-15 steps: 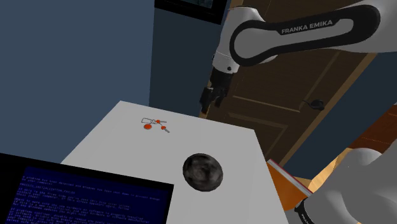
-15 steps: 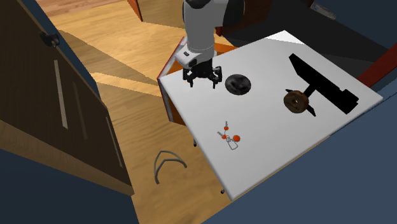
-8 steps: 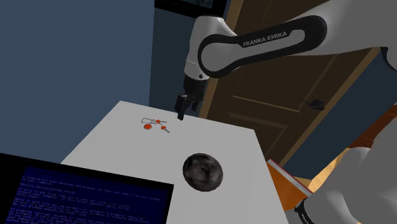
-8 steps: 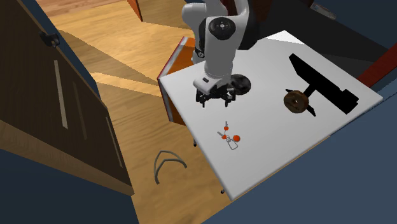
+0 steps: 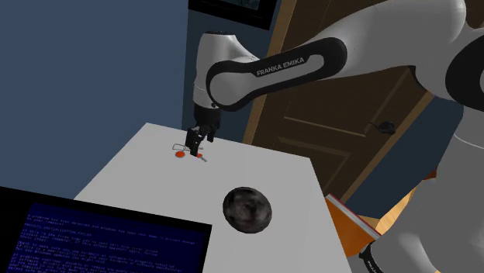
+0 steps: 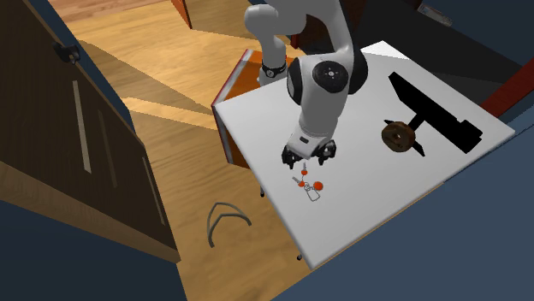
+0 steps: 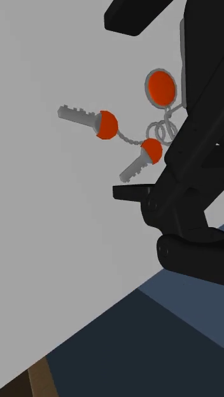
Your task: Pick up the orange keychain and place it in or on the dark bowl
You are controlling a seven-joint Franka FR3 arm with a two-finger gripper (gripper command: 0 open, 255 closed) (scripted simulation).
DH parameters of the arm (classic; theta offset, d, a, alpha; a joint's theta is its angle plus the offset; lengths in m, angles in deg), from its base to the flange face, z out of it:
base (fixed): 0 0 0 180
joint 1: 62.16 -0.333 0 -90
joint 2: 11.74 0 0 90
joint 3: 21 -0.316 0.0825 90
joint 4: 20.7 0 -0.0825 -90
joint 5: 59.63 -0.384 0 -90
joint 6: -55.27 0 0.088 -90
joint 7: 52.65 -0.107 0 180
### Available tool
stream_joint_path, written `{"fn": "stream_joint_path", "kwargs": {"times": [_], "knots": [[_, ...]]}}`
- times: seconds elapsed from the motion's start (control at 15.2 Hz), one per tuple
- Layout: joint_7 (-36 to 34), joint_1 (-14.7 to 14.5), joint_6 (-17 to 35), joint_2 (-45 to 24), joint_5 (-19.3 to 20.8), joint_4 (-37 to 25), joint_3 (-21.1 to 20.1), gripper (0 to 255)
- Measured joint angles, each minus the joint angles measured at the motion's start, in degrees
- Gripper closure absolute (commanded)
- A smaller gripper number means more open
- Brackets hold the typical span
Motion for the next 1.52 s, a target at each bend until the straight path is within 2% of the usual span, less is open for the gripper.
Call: {"fn": "stream_joint_path", "kwargs": {"times": [0.4, 0.79, 0.86, 1.52], "knots": [[-0.23, -0.19, 3.73, -2.34, 0.73, 1.42, 0.21, 0], [-0.33, -0.25, 4.27, -2.8, 0.86, 1.49, 0.25, 0], [-0.33, -0.25, 4.27, -2.8, 0.86, 1.49, 0.25, 255], [-0.47, -0.28, 4.19, -2.17, 0.87, 1.28, 0.23, 255]]}}
